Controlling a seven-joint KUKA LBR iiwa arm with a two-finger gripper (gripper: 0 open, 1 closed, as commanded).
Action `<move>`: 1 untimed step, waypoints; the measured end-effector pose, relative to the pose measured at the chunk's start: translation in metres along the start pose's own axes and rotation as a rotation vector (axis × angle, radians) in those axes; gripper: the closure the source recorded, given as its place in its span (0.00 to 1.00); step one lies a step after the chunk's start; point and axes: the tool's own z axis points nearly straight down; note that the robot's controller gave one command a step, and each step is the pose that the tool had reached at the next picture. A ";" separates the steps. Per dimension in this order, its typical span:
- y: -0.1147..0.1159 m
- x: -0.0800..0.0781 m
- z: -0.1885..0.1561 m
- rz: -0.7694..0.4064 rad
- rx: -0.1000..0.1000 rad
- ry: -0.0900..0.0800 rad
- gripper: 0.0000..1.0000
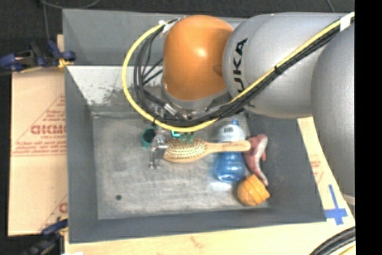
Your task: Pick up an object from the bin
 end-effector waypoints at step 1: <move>-0.001 -0.002 -0.005 0.003 -0.001 -0.008 0.00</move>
Offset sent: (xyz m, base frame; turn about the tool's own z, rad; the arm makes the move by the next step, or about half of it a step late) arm 0.0425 -0.0153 -0.1319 0.0337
